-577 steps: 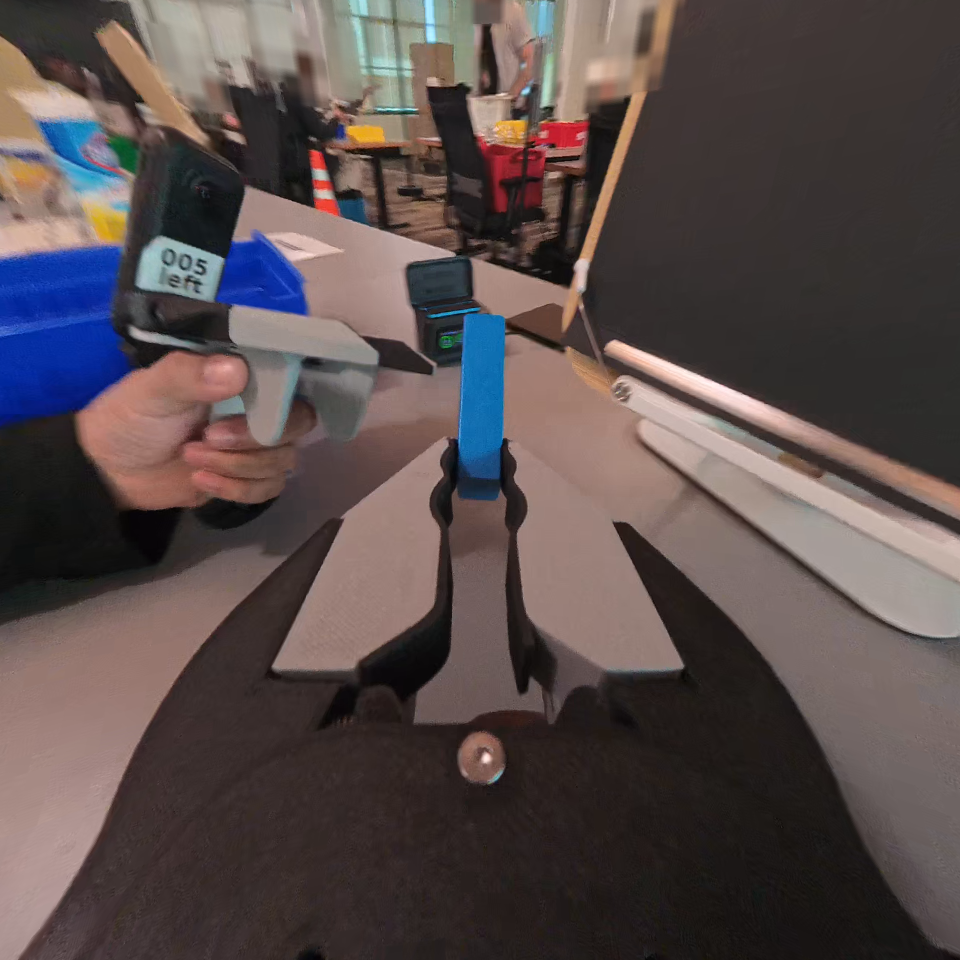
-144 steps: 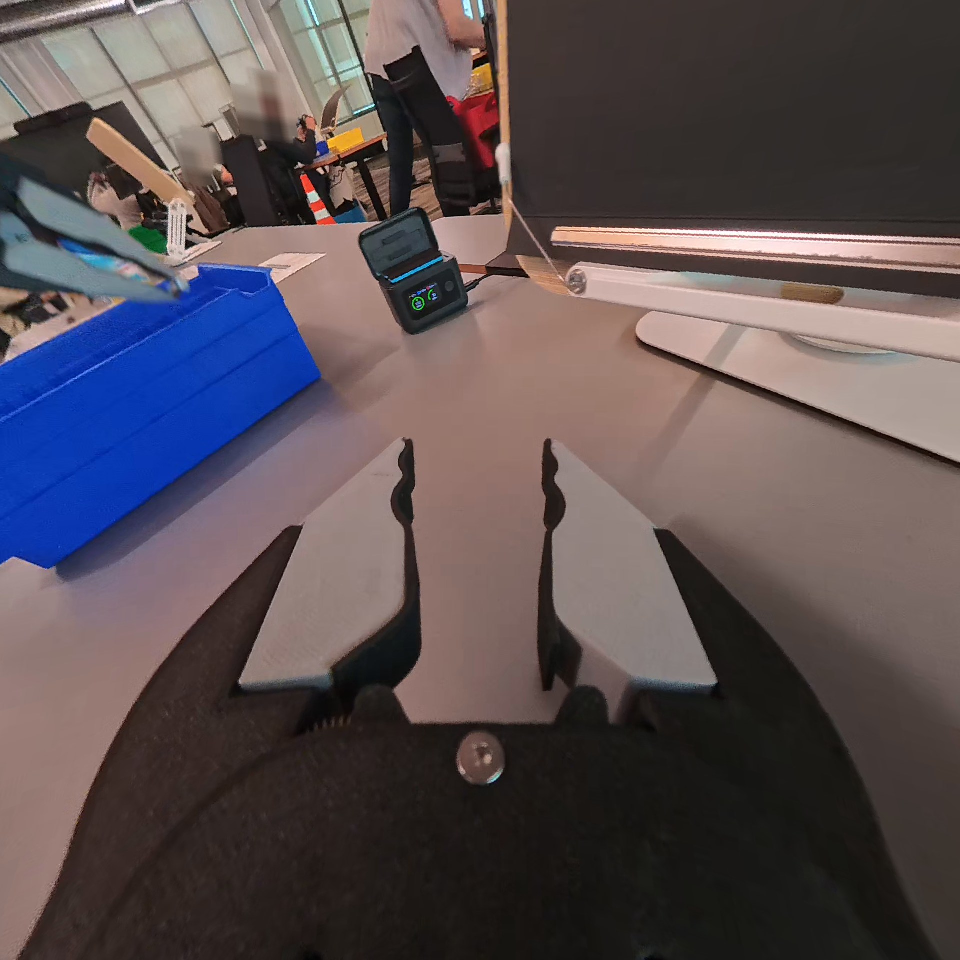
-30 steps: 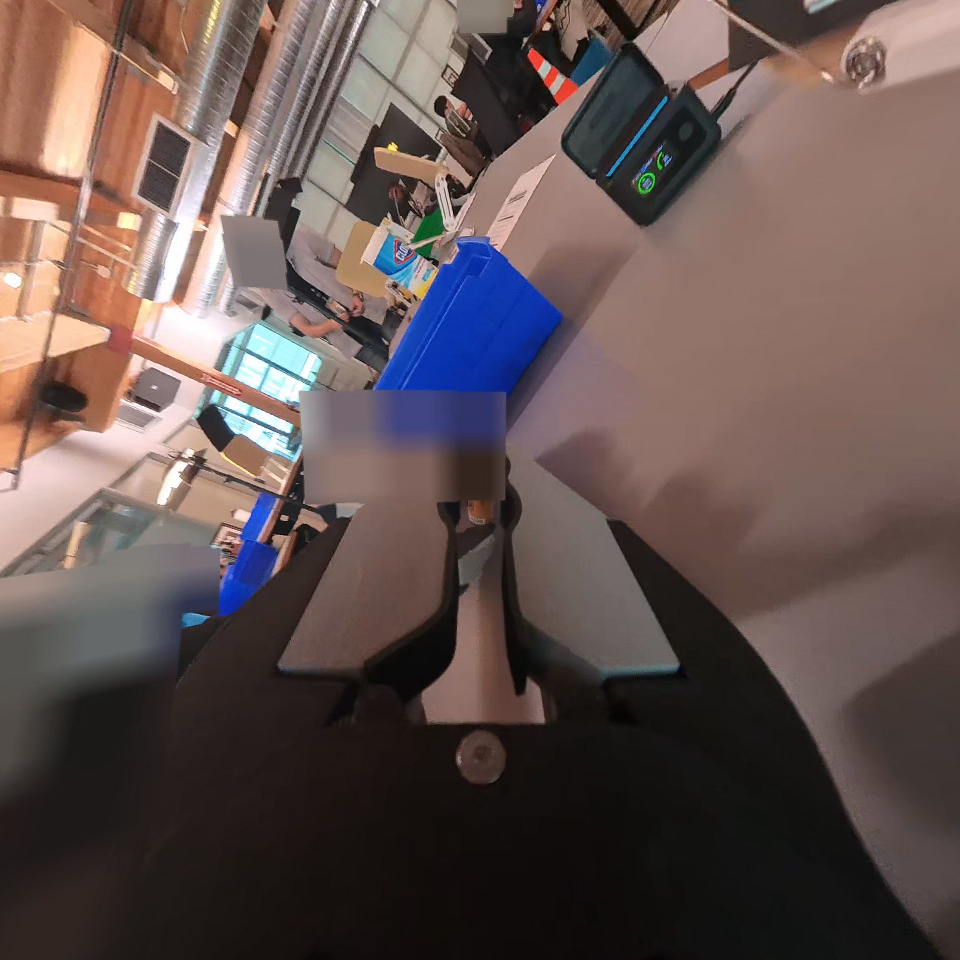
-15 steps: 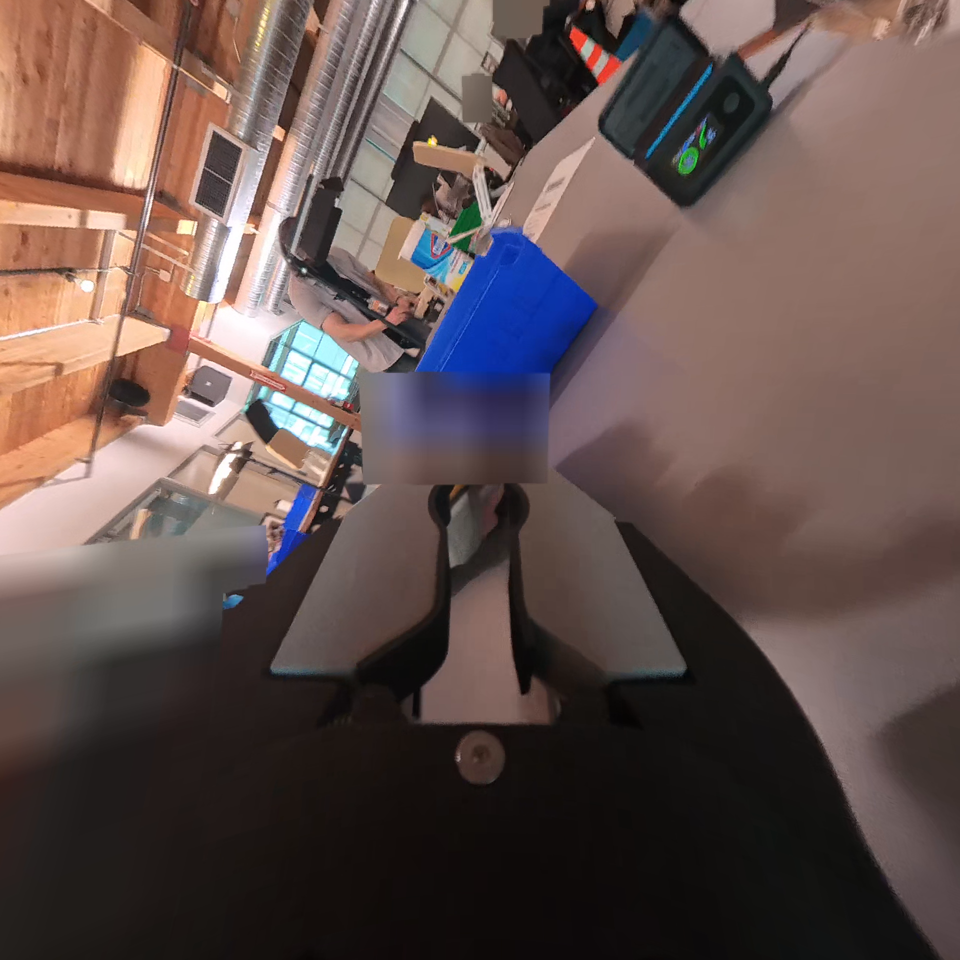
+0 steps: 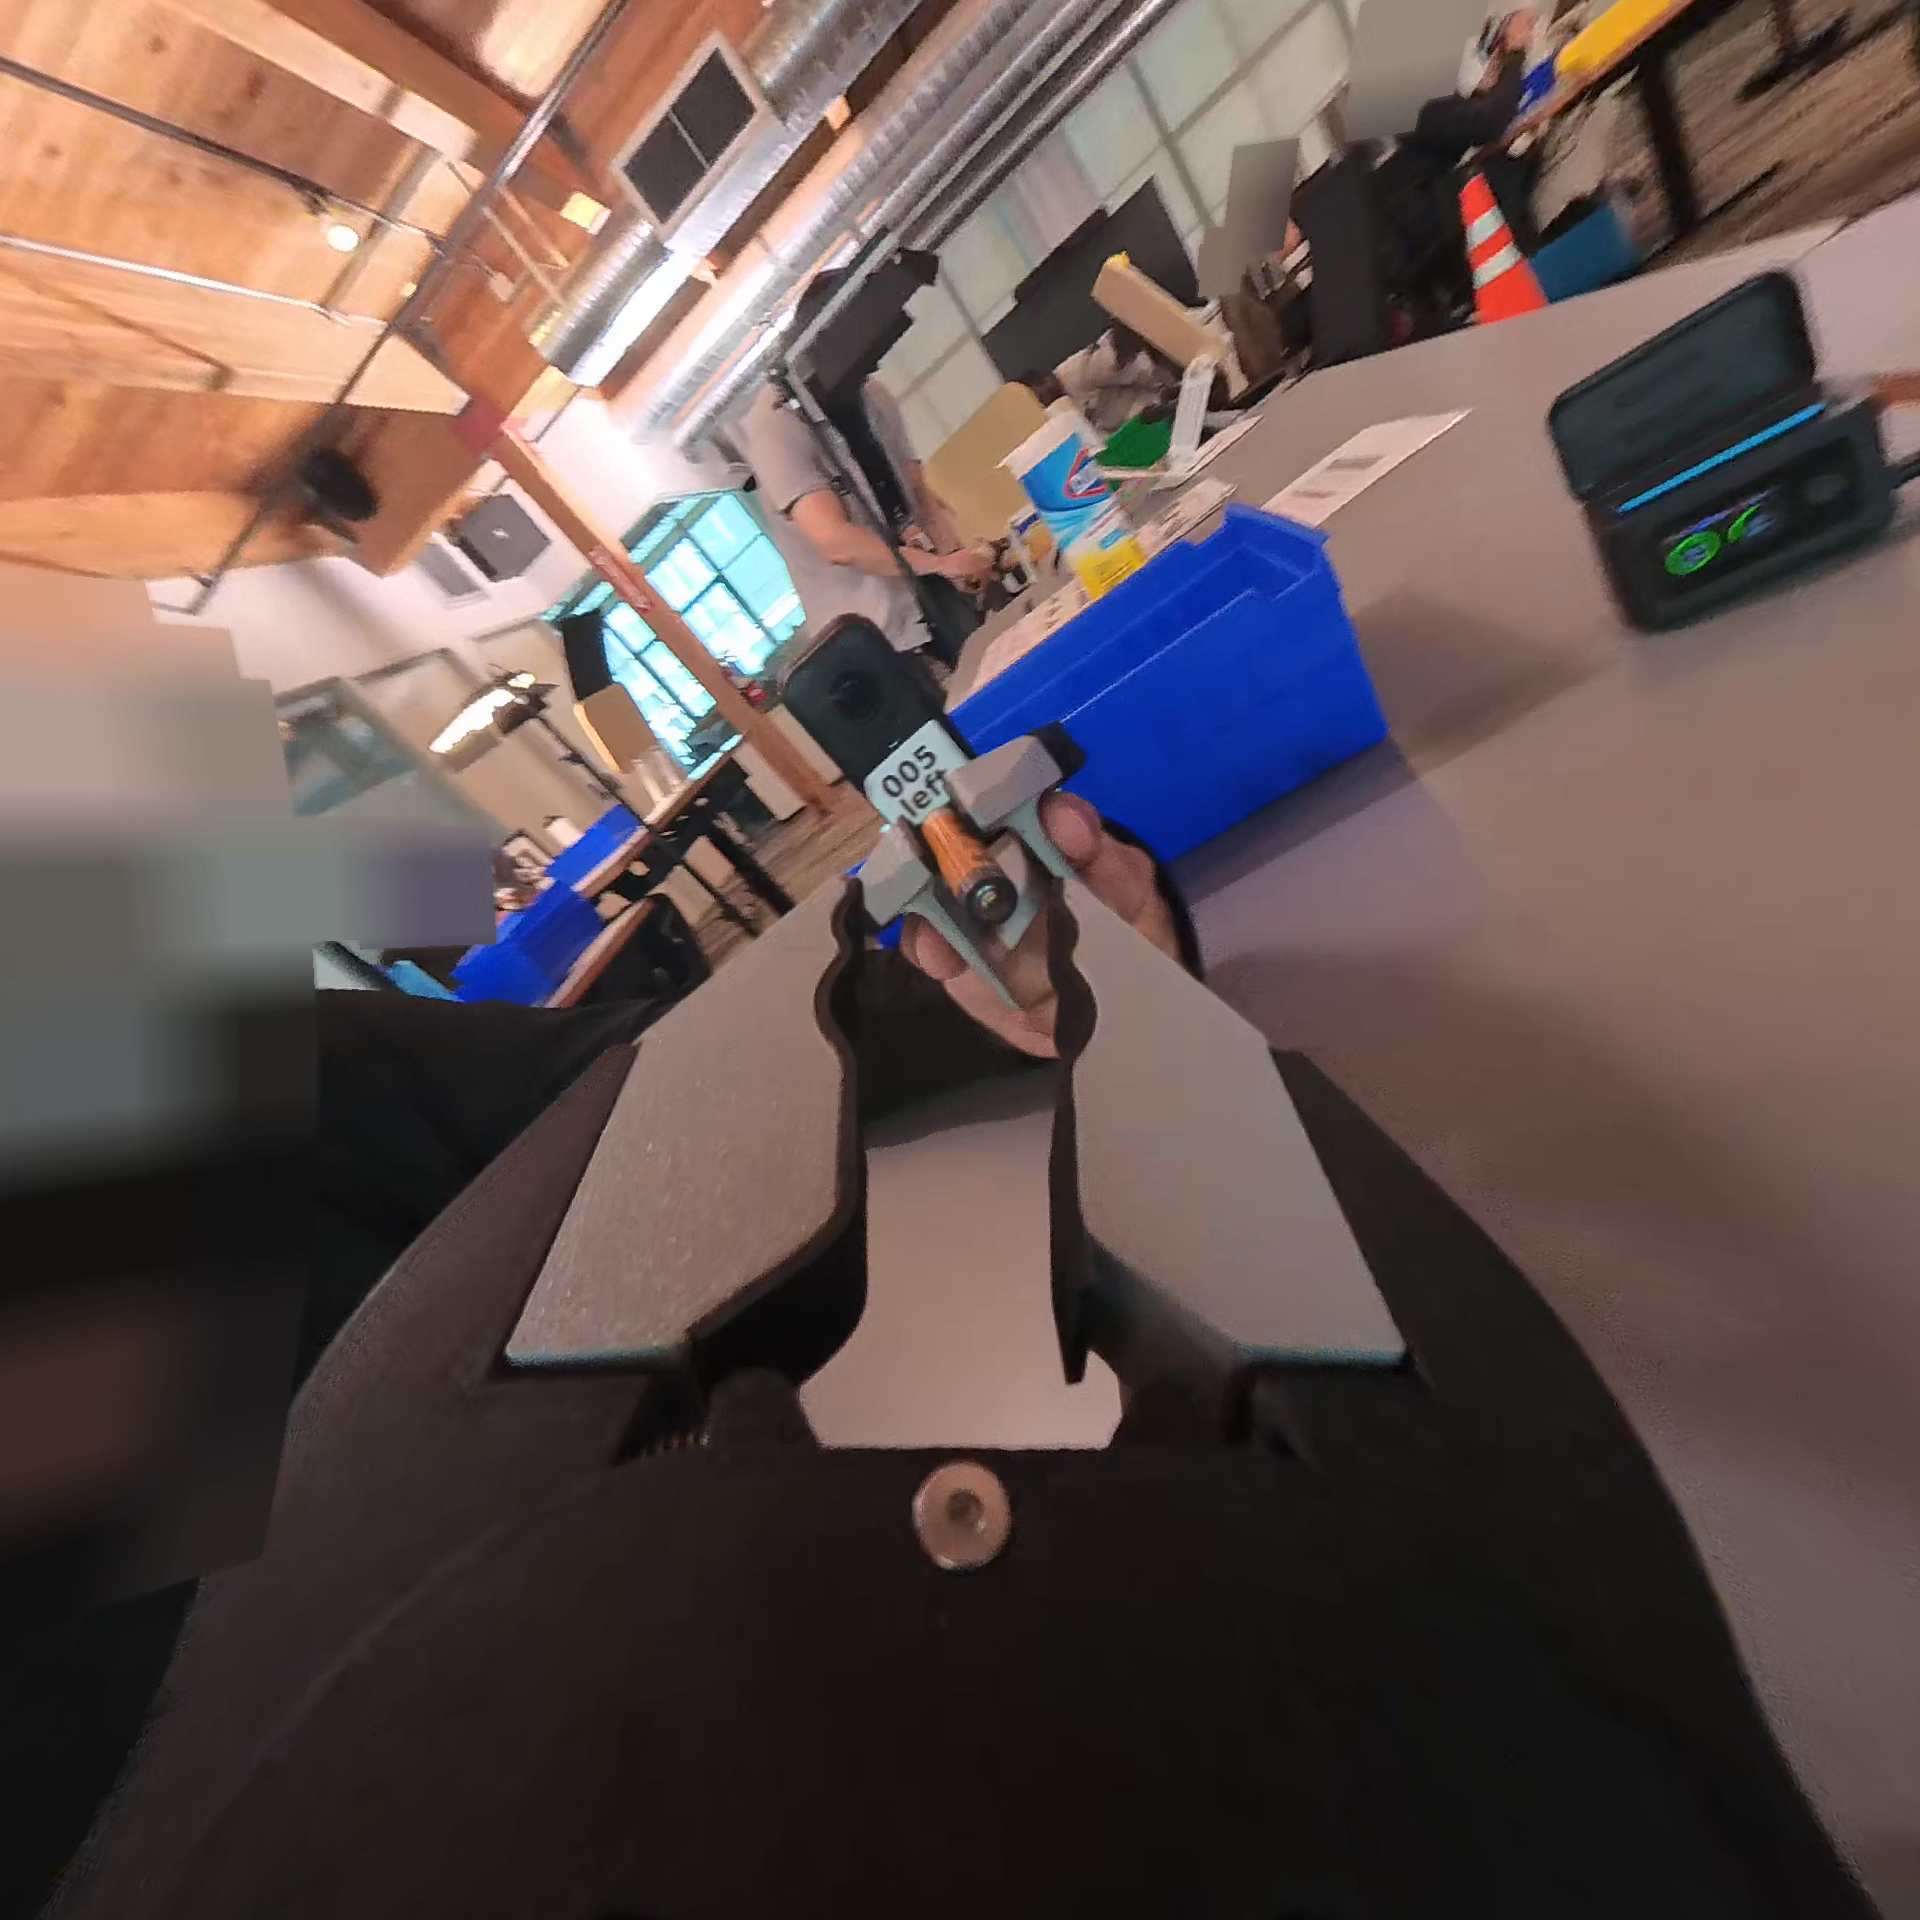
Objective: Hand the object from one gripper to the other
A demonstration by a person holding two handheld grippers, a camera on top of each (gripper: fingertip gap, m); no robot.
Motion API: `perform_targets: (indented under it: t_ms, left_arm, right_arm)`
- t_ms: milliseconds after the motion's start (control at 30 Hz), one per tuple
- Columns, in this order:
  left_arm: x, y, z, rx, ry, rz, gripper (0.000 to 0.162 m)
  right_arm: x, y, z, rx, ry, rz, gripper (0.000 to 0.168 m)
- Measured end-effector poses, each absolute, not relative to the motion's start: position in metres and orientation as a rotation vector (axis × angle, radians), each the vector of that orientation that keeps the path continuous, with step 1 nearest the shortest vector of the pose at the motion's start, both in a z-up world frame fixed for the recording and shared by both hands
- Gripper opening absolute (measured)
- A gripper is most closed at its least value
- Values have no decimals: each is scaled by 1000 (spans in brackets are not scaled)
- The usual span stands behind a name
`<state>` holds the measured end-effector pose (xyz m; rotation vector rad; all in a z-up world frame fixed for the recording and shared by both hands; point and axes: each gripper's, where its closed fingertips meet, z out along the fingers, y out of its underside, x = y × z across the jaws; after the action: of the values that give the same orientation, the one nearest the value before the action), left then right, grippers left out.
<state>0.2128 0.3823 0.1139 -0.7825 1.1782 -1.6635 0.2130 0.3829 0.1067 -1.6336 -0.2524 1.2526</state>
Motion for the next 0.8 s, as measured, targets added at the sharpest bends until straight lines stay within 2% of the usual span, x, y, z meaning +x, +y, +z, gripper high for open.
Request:
perform_targets:
  t_ms: [33,133,200,333,400,500,633,800]
  left_arm:
    - [213,381,114,-773,1176,-1657,8]
    - [215,374,111,-749,1196,-1636,7]
    - [217,375,111,-748,1189,-1600,8]
    - [222,379,104,-790,1212,-1547,9]
    - [226,385,97,-841,1234,-1497,16]
    - [229,398,88,-940,1239,-1470,30]
    - [239,429,63,-1318,1208,-1484,37]
    - [243,419,41,-1578,1224,-1681,38]
  right_arm:
    - [210,383,105,-1642,-240,1298,32]
    - [207,383,101,-1652,-212,1382,27]
    - [207,383,101,-1644,-200,1427,10]
    - [211,384,97,-1667,-184,1415,9]
    - [216,388,95,-1691,-172,1331,7]
    - [238,403,78,-1799,-164,961,7]
    - [261,410,68,-1832,-387,244,7]
    - [248,406,70,-1674,-676,-322,7]
